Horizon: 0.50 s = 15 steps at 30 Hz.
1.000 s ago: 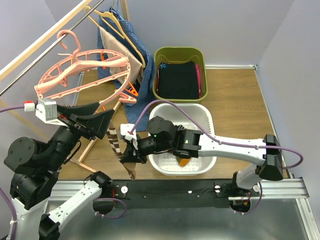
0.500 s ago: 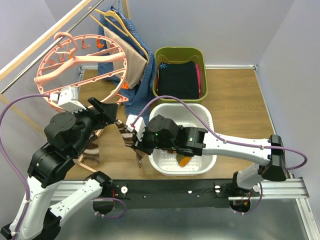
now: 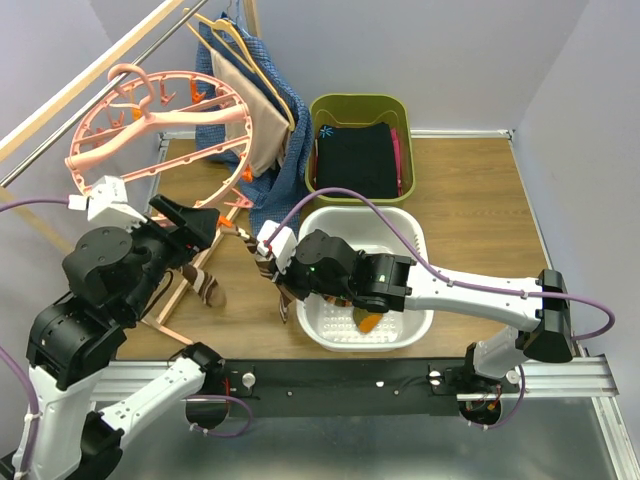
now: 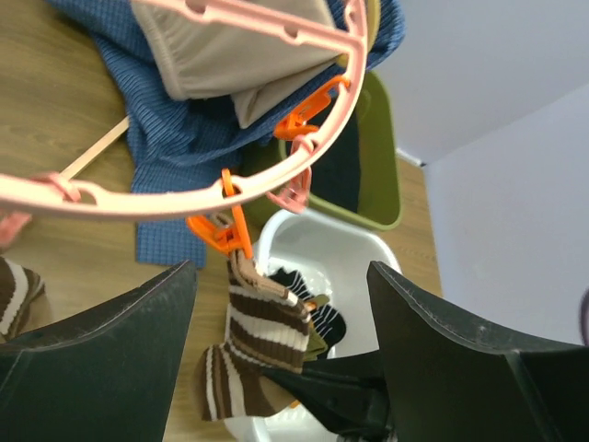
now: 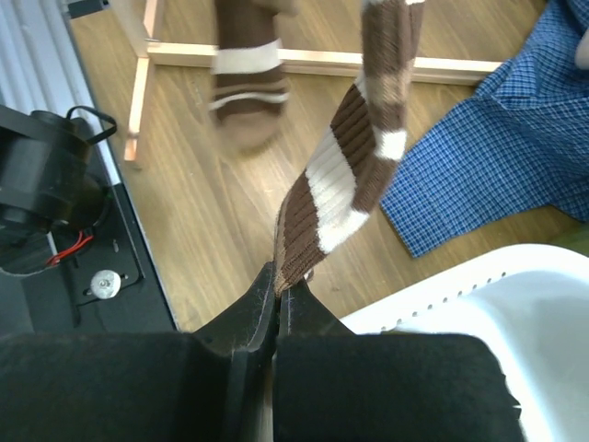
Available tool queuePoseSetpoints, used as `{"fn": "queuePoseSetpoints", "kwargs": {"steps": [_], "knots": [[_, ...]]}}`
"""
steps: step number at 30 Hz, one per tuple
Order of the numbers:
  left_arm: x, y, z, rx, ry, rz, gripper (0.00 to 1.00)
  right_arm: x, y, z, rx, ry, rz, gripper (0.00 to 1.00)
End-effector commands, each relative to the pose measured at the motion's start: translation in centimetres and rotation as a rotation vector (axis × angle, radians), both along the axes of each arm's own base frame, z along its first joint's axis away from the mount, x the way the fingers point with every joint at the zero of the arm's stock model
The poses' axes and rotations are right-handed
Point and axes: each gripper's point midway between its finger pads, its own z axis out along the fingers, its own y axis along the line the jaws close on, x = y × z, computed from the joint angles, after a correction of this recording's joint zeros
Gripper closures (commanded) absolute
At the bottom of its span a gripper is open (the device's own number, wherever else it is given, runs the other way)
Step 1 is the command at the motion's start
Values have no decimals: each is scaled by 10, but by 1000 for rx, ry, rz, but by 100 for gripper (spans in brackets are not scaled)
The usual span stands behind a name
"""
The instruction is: Remove the socks clipped to the hanger
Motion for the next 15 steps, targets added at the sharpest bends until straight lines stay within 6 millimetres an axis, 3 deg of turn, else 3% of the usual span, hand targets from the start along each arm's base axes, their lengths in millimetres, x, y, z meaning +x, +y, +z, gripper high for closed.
{"fn": "queuePoseSetpoints", "kwargs": {"steps": [1,7,15], "knots": [[5,2,-29,55,136,43,17,10,-4,6,-8,-40,-46,92],[21,-23,-45,101,219,-27,17,10,1,4,-18,-38,-35,92],[37,-10,-57,129,246,97,22,6,2,6,6,-27,-18,92]]}}
